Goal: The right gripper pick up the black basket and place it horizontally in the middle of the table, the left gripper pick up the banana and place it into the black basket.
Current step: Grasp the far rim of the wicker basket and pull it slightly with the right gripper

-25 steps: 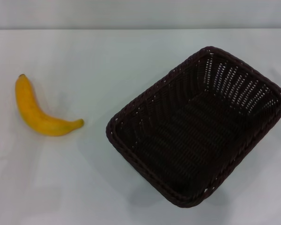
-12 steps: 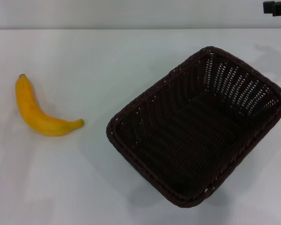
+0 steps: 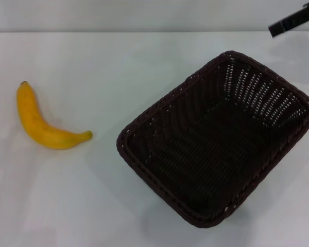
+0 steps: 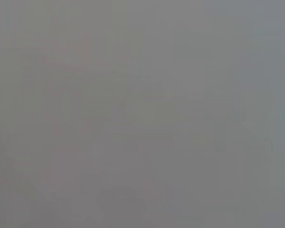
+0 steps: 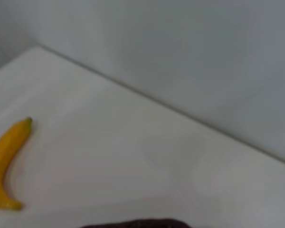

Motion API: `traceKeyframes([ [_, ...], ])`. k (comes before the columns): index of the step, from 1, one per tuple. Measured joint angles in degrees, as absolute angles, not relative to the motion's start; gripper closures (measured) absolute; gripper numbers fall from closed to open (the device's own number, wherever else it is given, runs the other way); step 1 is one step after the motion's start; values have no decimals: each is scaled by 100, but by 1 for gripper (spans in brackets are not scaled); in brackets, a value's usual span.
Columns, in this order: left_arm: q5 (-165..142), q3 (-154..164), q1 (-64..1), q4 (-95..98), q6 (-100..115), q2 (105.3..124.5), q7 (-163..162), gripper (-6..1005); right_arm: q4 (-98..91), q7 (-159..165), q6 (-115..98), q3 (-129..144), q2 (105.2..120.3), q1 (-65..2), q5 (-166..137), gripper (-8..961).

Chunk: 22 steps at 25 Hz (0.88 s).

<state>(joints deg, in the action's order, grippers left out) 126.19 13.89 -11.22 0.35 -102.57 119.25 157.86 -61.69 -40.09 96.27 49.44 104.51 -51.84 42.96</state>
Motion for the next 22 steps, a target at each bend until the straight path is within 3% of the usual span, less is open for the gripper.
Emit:
traceKeyframes([
  [2,12619,1389,-1123,36,-10264,11923,15785,124,-6071,-3891,9663,4968,10470,-5350,4014,117],
  [10,12614,1389,-1173,35,-10282,11919,15776,124,-5514,-3778,9582,5033,10957,-6074,2513,118],
  [22,12612,1389,-1164,35,-10343,11917,15776,124,-4484,-3736,9031,5121,11285,-6613,1327,119],
])
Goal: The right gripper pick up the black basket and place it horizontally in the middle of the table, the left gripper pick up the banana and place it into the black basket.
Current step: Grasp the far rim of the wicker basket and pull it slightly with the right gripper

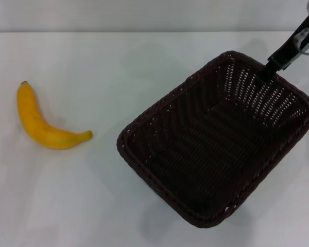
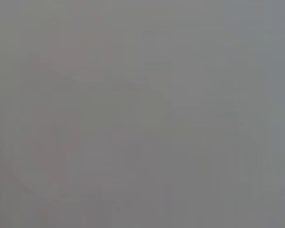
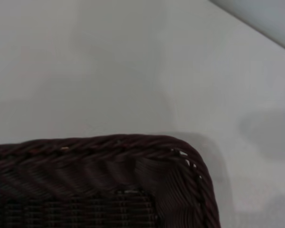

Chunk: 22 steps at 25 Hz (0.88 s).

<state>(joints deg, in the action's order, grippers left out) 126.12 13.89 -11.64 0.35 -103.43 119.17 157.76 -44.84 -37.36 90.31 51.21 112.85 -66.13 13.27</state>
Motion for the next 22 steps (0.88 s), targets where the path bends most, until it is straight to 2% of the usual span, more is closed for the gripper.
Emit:
traceKeyframes([
  [7,12612,1389,-1199,32,-10303,11918,15776,124,-3742,-3758,8783,5236,11314,-6849,1186,120],
  [13,12612,1389,-1217,35,-10326,11918,15776,124,-3564,-3747,8734,5493,11439,-6937,1177,121],
  [18,12612,1389,-1221,34,-10339,11923,15776,125,-3547,-3775,8757,5622,11470,-6997,1170,122],
  [22,12613,1389,-1203,10,-10394,11932,15776,125,-3479,-3717,8774,5918,11506,-7071,1168,303],
])
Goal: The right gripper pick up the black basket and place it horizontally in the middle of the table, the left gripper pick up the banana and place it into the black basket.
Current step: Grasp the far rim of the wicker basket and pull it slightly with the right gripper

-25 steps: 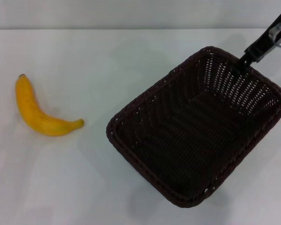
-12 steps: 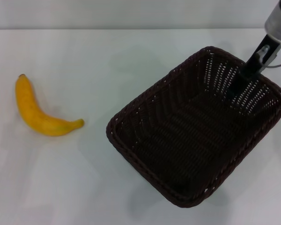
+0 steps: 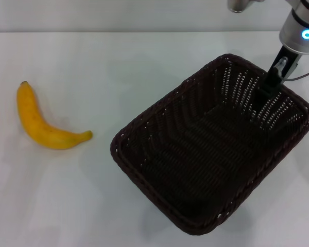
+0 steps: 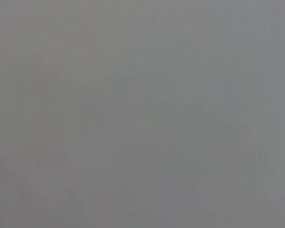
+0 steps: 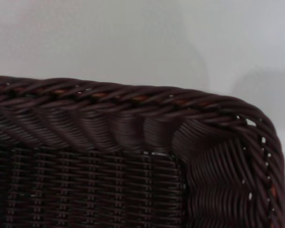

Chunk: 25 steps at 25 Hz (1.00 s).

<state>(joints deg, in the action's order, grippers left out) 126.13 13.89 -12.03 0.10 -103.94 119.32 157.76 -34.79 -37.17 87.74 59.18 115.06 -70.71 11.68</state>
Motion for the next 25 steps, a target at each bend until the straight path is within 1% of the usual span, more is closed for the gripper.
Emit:
traceKeyframes([
  [6,12613,1389,-1184,-16,-10550,11936,15776,125,-3482,-3596,8755,6017,11526,-7168,1175,546],
  [12,12612,1389,-1198,-38,-10576,11950,15771,125,-3538,-3658,8668,6155,11509,-7142,1165,773],
  [17,12609,1389,-1199,-73,-10655,11947,15793,125,-3547,-3589,8653,6297,11501,-7119,1018,773],
  [22,12618,1385,-1139,260,-10890,11917,15750,125,-3547,-2829,8767,6265,11489,-7147,963,772],
  [25,12613,1389,-1129,590,-11019,11898,15586,125,-3593,-2054,8960,6013,11402,-7147,956,772],
])
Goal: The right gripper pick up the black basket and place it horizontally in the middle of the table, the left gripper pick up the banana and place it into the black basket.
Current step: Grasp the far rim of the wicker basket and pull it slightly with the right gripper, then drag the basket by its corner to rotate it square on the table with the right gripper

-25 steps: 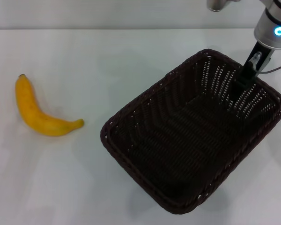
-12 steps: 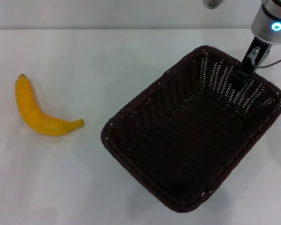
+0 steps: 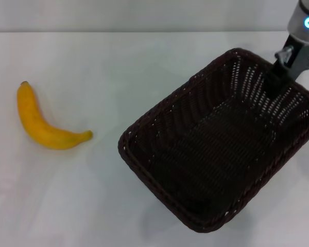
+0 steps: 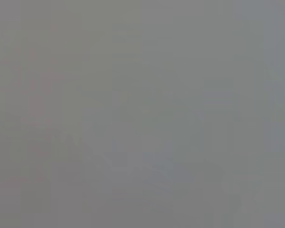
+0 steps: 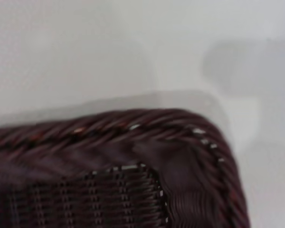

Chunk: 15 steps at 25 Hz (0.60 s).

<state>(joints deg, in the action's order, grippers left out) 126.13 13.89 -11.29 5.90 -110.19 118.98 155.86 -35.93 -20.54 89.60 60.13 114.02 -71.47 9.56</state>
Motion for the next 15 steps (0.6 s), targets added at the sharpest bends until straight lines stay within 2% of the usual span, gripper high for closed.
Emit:
traceKeyframes([
  [9,12754,1337,-1128,1239,-10957,11865,15584,125,-3824,-751,9416,4726,10967,-6629,1006,787],
  [13,12910,1313,-1121,1356,-10954,11854,15679,125,-4140,-535,9657,4193,10943,-6330,1053,800],
  [15,13002,1251,-1122,1370,-10952,11846,15705,125,-4355,-398,9769,4111,10985,-6152,1086,805],
])
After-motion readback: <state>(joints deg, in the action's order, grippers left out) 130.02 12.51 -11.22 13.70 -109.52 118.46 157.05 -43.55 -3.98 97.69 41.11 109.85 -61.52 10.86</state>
